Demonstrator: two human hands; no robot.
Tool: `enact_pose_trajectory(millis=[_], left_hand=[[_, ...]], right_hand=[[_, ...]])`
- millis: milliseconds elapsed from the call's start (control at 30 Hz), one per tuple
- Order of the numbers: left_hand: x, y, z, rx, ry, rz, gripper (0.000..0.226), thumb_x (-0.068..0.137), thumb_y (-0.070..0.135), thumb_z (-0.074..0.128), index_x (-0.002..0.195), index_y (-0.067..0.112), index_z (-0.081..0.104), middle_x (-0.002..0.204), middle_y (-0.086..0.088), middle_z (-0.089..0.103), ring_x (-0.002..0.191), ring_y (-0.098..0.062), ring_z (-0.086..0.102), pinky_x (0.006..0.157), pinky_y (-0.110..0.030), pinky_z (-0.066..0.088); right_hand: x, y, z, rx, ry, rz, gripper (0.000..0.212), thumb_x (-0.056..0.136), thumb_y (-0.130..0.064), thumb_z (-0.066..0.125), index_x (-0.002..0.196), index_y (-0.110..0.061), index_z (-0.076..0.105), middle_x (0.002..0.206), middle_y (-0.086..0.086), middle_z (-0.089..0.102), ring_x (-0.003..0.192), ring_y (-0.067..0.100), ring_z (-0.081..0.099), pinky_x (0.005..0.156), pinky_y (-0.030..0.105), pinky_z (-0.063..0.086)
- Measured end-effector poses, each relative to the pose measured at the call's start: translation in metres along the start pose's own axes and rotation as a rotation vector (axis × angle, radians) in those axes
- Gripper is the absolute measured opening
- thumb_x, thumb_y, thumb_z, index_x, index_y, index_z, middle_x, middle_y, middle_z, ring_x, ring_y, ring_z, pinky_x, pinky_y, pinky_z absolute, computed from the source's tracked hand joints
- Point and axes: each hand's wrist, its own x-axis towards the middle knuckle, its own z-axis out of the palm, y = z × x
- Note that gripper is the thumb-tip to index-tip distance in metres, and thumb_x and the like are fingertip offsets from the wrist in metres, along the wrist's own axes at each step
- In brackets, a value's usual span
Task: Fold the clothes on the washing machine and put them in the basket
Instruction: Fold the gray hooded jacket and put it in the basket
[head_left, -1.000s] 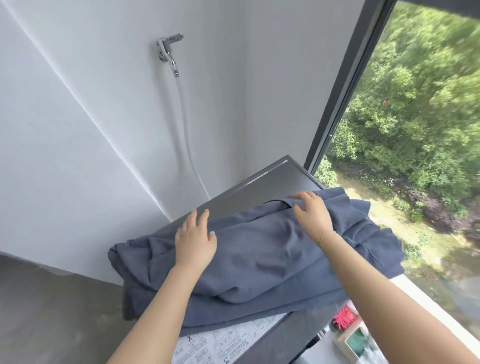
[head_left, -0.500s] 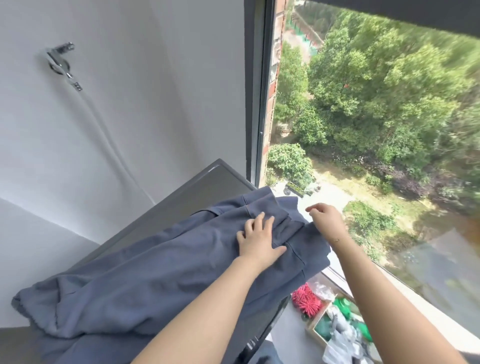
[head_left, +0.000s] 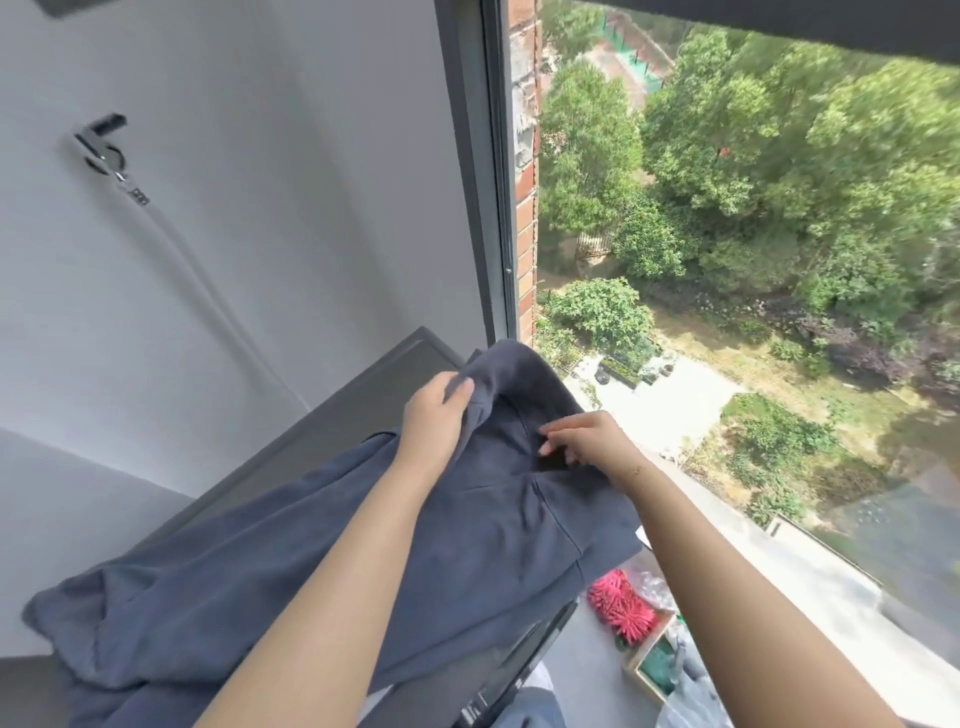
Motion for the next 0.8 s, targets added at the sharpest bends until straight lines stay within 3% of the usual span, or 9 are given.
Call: enact_pose_trajectory(millis=[67,133,200,300,433,500,567,667,800], left_hand=[[-0.003,0.006,-0.004,-0.014,-0.009,0.035,0.020,0.099,0.024,0.049,0.103,0.017,0.067,0.096,0.001,0.070,0.094,-0.014,0.064,0.081,-0.027,0.047],[-0.010,0.008,-0.003,-0.008,-0.033,0.083,0.019,0.098,0.023,0.051,0.106,0.019,0.068,0.098,0.004,0.071,0.096,-0.011,0.064,0.089,-0.031,0.049],[-0.021,0.008,0.002,0.067,-0.087,0.143,0.023,0.097,0.025,0.052,0.114,0.022,0.066,0.105,0.008,0.069,0.101,-0.008,0.062,0.094,-0.032,0.048],[-0.044,-0.010,0.024,0.333,-0.249,0.194,0.033,0.098,0.034,0.050,0.130,0.029,0.058,0.128,0.006,0.054,0.123,-0.013,0.047,0.107,-0.029,0.033],[-0.073,-0.056,0.057,0.752,-0.540,0.199,0.048,0.101,0.049,0.029,0.149,0.042,0.025,0.161,0.011,-0.009,0.145,-0.021,-0.025,0.116,-0.053,-0.012],[-0.072,-0.062,0.058,0.680,-0.559,0.200,0.050,0.102,0.049,0.025,0.150,0.045,0.015,0.160,0.015,-0.014,0.142,-0.015,-0.031,0.114,-0.051,-0.020],[-0.066,-0.059,0.052,0.448,-0.509,0.178,0.045,0.104,0.040,0.029,0.148,0.043,0.026,0.160,0.018,0.004,0.144,-0.001,-0.013,0.117,-0.046,-0.016],[-0.053,-0.060,0.034,0.419,-0.124,0.268,0.041,0.103,0.022,0.038,0.142,0.033,0.044,0.152,0.017,0.032,0.141,0.004,0.017,0.121,-0.039,0.009],[-0.045,-0.085,0.007,0.738,0.009,0.146,0.054,0.101,0.045,0.032,0.152,0.032,0.020,0.161,0.007,0.004,0.150,-0.016,0.002,0.119,-0.046,0.002]], right_hand=[[0.007,-0.019,0.009,0.158,-0.134,0.190,0.018,0.096,-0.001,0.046,0.101,-0.002,0.063,0.074,0.008,0.073,0.048,0.015,0.060,0.042,0.021,0.047],[0.014,-0.027,0.014,0.361,-0.184,0.295,0.025,0.102,-0.009,0.036,0.109,0.002,0.056,0.090,0.014,0.071,0.068,0.024,0.068,0.058,0.025,0.057],[0.019,-0.026,0.015,0.553,-0.133,0.283,0.034,0.103,-0.018,0.032,0.106,0.003,0.058,0.095,0.017,0.068,0.081,0.027,0.066,0.068,0.029,0.058],[0.021,-0.016,0.008,0.739,0.081,0.314,0.033,0.100,-0.027,0.035,0.080,-0.009,0.054,0.069,0.009,0.060,0.063,0.021,0.056,0.052,0.027,0.051],[0.026,-0.002,0.003,0.423,0.236,0.265,0.028,0.095,-0.033,0.049,0.083,-0.010,0.058,0.080,0.009,0.054,0.072,0.023,0.049,0.065,0.030,0.036],[0.022,-0.002,0.003,0.198,0.251,0.119,0.025,0.092,-0.030,0.061,0.090,-0.006,0.065,0.088,0.009,0.056,0.085,0.023,0.050,0.072,0.031,0.037],[0.017,-0.006,0.007,0.039,0.153,0.051,0.040,0.087,-0.036,0.069,0.112,-0.005,0.061,0.103,0.006,0.057,0.097,0.021,0.053,0.079,0.030,0.042],[0.017,-0.005,0.019,-0.123,0.079,0.042,0.053,0.080,-0.046,0.075,0.112,-0.008,0.059,0.105,0.002,0.063,0.094,0.017,0.058,0.076,0.027,0.044],[0.025,-0.009,0.025,-0.350,0.177,-0.011,0.034,0.082,-0.044,0.071,0.090,-0.014,0.057,0.079,-0.003,0.058,0.078,0.019,0.057,0.064,0.031,0.041]])
